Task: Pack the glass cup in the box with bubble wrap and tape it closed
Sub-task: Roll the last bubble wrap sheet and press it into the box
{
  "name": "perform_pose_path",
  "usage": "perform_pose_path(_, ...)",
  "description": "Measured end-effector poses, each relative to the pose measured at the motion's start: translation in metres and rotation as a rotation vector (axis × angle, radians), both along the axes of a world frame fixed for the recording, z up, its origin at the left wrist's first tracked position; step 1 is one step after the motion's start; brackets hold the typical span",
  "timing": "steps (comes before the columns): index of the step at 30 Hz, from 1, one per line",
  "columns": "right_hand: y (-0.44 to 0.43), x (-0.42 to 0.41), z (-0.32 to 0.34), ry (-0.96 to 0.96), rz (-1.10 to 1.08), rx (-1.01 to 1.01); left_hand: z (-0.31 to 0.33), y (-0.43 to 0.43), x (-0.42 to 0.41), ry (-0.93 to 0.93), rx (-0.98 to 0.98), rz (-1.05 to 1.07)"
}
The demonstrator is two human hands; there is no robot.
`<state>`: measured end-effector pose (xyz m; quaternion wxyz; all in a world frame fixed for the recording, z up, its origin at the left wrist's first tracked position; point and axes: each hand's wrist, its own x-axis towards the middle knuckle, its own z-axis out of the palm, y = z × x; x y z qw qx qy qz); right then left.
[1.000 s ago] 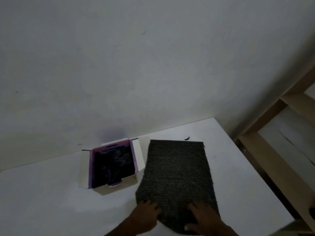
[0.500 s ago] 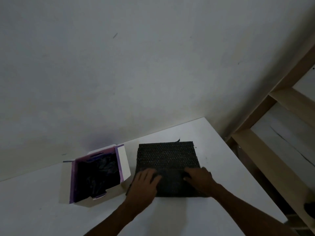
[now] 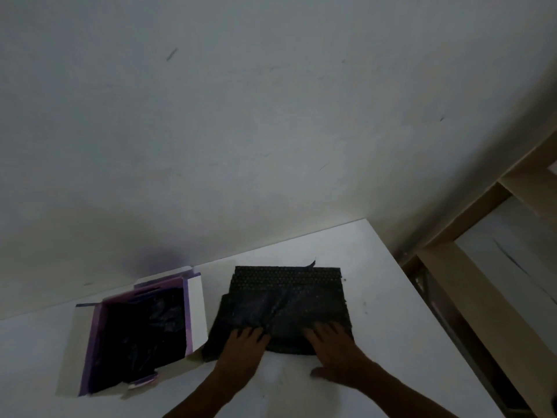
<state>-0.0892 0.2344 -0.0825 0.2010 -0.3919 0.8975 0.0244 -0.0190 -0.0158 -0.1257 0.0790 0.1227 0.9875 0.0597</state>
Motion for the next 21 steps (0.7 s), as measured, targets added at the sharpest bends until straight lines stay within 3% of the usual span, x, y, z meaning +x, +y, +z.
perform_pose_path(3, 0.011, 0.005, -0.011, -0.096, -0.130, 0.021, 0.018, -0.003, -0.001, -0.015, 0.168, 0.024)
perform_pose_path(6, 0.018, -0.007, 0.004, -0.275, -0.177, -0.077, 0.039, -0.006, -0.002, -0.225, 0.349, -0.011)
perform_pose_path(9, 0.021, -0.022, 0.021, -0.548, -0.279, -0.009, 0.051, -0.006, -0.007, -0.309, 0.326, -0.065)
perform_pose_path(13, 0.019, -0.044, 0.032, -0.480, -0.268, -0.002, 0.054, 0.000, -0.013, -0.002, 0.144, -0.044)
perform_pose_path(15, 0.015, -0.050, 0.033, -0.398, -0.255, 0.005, 0.053, 0.010, -0.007, 0.119, 0.173, -0.043)
perform_pose_path(17, 0.012, -0.050, 0.029, -0.359, -0.248, 0.023, 0.047, 0.020, 0.003, 0.109, 0.175, -0.146)
perform_pose_path(21, 0.010, -0.036, 0.015, -0.327, -0.248, 0.086, 0.017, 0.025, 0.023, -0.186, -0.037, -0.253)
